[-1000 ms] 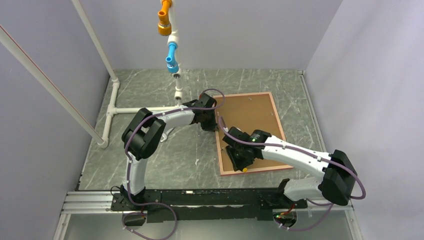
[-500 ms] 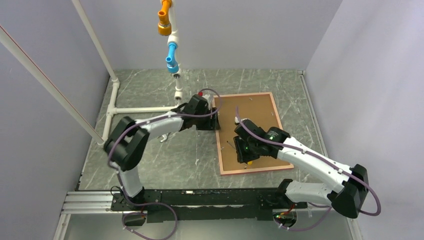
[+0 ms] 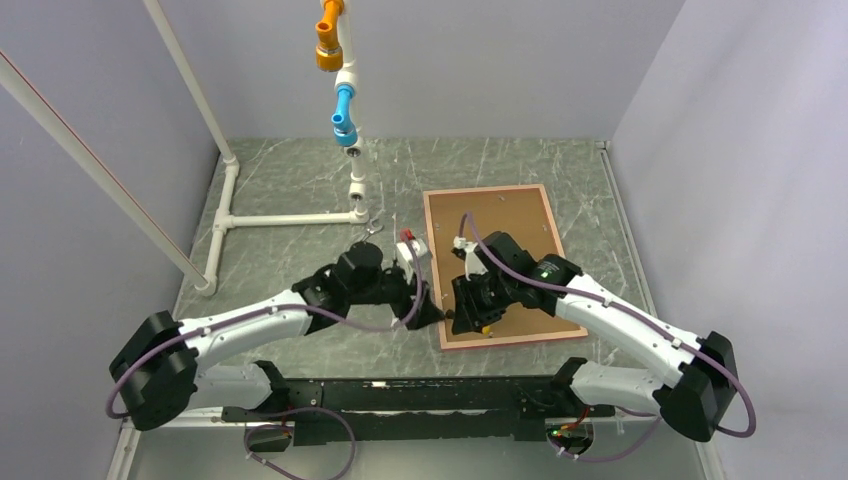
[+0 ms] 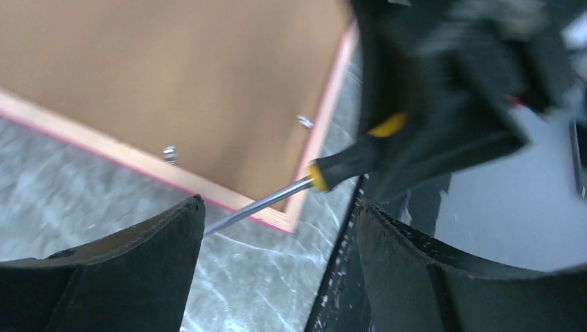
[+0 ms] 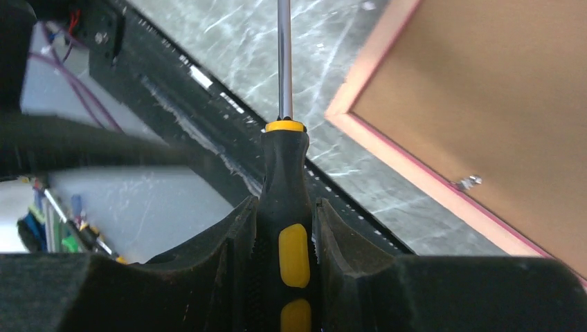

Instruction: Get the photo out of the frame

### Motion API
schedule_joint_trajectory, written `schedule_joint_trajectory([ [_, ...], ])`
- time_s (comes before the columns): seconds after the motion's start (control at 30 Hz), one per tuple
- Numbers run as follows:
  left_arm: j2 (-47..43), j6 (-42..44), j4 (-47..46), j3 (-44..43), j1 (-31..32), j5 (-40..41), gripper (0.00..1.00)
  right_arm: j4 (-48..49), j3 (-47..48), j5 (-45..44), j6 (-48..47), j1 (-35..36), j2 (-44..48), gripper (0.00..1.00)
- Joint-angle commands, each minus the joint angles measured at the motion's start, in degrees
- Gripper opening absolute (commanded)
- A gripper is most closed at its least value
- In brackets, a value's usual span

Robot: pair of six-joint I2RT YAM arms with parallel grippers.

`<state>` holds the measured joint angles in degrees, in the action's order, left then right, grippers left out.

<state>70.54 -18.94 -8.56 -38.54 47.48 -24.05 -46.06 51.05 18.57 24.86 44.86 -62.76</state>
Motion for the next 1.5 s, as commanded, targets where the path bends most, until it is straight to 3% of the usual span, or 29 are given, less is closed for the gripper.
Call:
schedule_joint_trajectory([
  [0.0,-3.98,14.01,1.13,-0.07,6.70,2.09,0.82,5.95,-0.11,8.02,-1.68,1.84,-1.62,0.00],
  [0.13,-5.45,20.80,2.63,0.44,9.52,3.32,0.83,7.87,-0.32,10.51,-1.33,2.75,-1.49,0.00],
  [0.3,-4.98,26.49,9.12,-0.77,10.00,-1.10,0.81,8.45,-0.74,11.67,-1.42,3.06,-0.26,0.00],
  [0.57,-3.45,28.06,12.49,-1.11,11.90,-0.15,0.76,9.31,-1.34,14.51,-1.81,4.45,1.80,0.00],
  [0.63,-3.25,27.86,11.99,-1.13,12.09,0.98,0.63,9.20,-1.07,14.02,-1.87,4.45,1.93,0.00],
  [0.77,-3.61,26.41,12.38,-1.68,12.11,5.80,0.08,9.45,-0.34,11.21,-0.80,4.45,2.06,0.00],
  [0.87,-5.48,24.77,9.40,0.57,12.11,7.73,0.00,12.63,-0.71,10.94,1.19,4.36,2.76,0.00],
  [0.97,-6.65,22.16,6.77,1.97,12.13,8.86,0.00,13.70,0.42,7.38,3.75,3.88,2.91,0.15],
  [1.1,-7.14,19.90,4.28,3.72,12.05,9.28,0.00,17.64,-0.51,6.25,8.16,0.00,3.75,0.79],
  [1.13,-7.21,19.42,3.61,4.22,12.05,9.40,0.00,18.32,-0.88,6.33,9.39,-1.59,3.97,0.92],
  [1.17,-7.32,19.34,2.86,4.67,12.02,9.31,0.00,18.80,-1.31,5.99,10.61,-3.36,4.45,0.98],
  [1.3,-7.77,16.01,0.56,5.76,12.02,9.24,0.00,21.26,-3.29,4.21,14.04,-8.08,7.51,0.99],
  [1.47,-6.90,11.33,-2.49,5.65,12.02,12.59,0.00,24.38,-5.36,4.69,15.63,-8.56,8.61,0.99],
])
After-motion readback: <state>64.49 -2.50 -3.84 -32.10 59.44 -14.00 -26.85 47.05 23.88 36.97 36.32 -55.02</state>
